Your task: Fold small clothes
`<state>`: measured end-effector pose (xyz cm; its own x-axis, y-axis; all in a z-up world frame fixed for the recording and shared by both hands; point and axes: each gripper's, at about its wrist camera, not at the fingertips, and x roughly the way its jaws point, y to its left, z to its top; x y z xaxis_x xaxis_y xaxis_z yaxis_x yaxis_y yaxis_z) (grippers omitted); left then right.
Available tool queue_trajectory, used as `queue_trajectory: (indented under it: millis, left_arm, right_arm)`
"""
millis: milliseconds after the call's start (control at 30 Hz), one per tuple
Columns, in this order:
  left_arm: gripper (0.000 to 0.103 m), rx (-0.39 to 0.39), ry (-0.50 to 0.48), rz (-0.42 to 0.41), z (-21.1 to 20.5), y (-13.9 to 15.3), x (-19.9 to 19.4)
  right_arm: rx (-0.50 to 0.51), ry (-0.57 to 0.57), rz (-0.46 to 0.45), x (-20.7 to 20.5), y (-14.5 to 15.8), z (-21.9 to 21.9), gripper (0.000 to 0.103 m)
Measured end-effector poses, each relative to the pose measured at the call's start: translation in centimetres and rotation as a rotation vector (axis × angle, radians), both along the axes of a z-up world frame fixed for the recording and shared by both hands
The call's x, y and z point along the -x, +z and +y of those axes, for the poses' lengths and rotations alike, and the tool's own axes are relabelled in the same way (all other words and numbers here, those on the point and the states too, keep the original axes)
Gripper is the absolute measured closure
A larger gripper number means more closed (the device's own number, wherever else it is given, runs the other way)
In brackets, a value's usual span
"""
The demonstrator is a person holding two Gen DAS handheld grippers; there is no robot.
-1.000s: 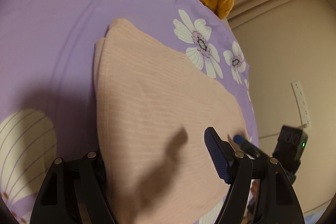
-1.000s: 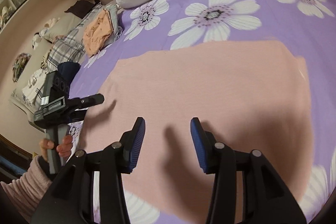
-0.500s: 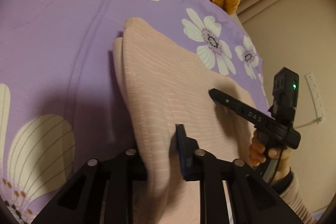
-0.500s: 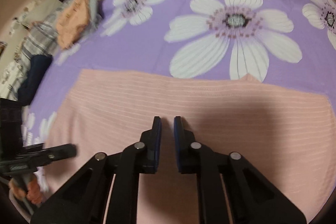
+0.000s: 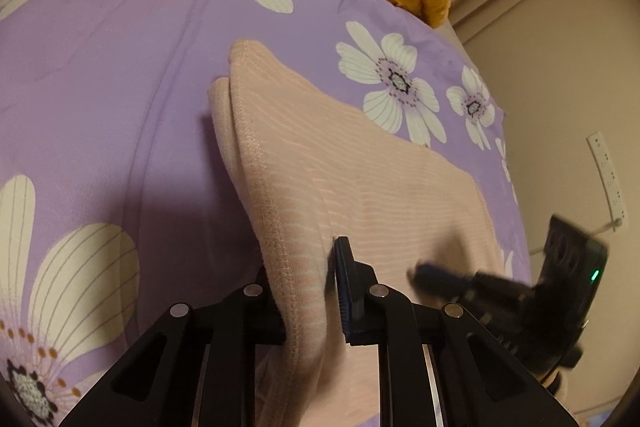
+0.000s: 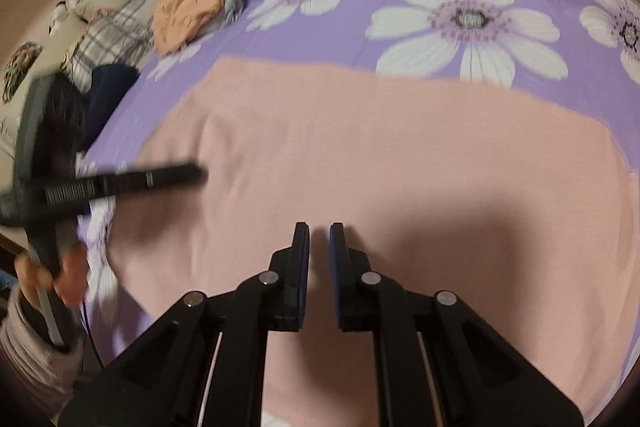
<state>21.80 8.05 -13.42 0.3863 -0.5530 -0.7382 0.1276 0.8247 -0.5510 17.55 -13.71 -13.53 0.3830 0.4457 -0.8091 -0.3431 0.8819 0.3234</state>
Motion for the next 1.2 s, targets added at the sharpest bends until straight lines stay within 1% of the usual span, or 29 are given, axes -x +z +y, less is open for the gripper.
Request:
queue_trajectory:
  millis: [100,267,433,567,633,700,800,900,933,967,1000,1033,1067,1100,1133,1200]
  left_arm:
    - [0.087,-0.006,-0.002,-0.006,-0.5,0.7,0.2]
    - [0.087,-0.027,-0.007,-0.024,-1.3,1.9,0.7]
    - [0.087,-0.048,-0.007,-0.026,-2.0,2.8,0.9]
    - [0.087,-0.072,-0.025,-0.043,-3.4,4.0,1.1]
    - [0.087,-0.086,-0.04,-0.058,-4.2,4.8,1.4]
    - [0.087,-0.1,-0.055,-0.071,-5.2,5.5,1.5]
    - [0.087,-0.127,-0.081,-0.083,-7.2,6.1,1.5]
    - [0.087,-0.15,-0.114,-0.088,-9.5,6.2,1.5]
    - [0.087,-0.157,-0.126,-0.089,-10.4,6.2,1.5]
    - [0.087,-0.165,-0.14,-0.089,-11.2,6.0,1.5]
    - [0.087,-0.173,-0.156,-0.084,-12.1,5.8,1.5]
    - [0.087,-0.18,-0.172,-0.076,-13.0,5.5,1.5]
    - [0.087,-0.185,-0.188,-0.067,-13.9,5.3,1.5]
    - [0.087,-0.189,-0.203,-0.056,-14.8,4.9,1.5]
    - [0.087,-0.195,-0.22,-0.042,-15.7,4.4,1.5]
    - [0.087,-0.196,-0.247,-0.015,-17.1,3.7,1.7]
  right_arm:
    - [0.022,0.004,0.016,1.0,-0.9,0.2,0.093]
    - [-0.029,0.014,0.005,3.9,0.1,-0.5,0.092]
    - [-0.007,0.054,0.051,7.1,-1.6,0.0,0.092]
    - [-0.051,0.069,0.052,8.8,-1.7,-0.4,0.092]
    - [-0.094,0.047,0.05,8.9,-1.3,-1.5,0.09]
    - [-0.142,0.002,0.024,9.0,-0.5,-3.1,0.09]
    - [-0.214,-0.08,-0.011,8.7,0.5,-5.9,0.089]
    - [-0.282,-0.156,-0.017,7.9,0.7,-8.5,0.088]
    - [-0.307,-0.187,-0.018,7.7,0.7,-9.5,0.086]
    - [-0.335,-0.214,-0.012,7.4,0.5,-10.3,0.081]
    - [-0.368,-0.239,-0.003,7.2,0.3,-11.0,0.074]
    - [-0.404,-0.262,0.007,6.8,0.0,-11.7,0.069]
    - [-0.43,-0.276,0.01,6.6,0.0,-12.1,0.063]
    - [-0.475,-0.298,0.022,6.2,-0.3,-12.8,0.059]
    - [-0.512,-0.315,0.029,6.1,-0.4,-13.2,0.057]
    - [-0.588,-0.357,0.044,5.1,-0.7,-14.4,0.048]
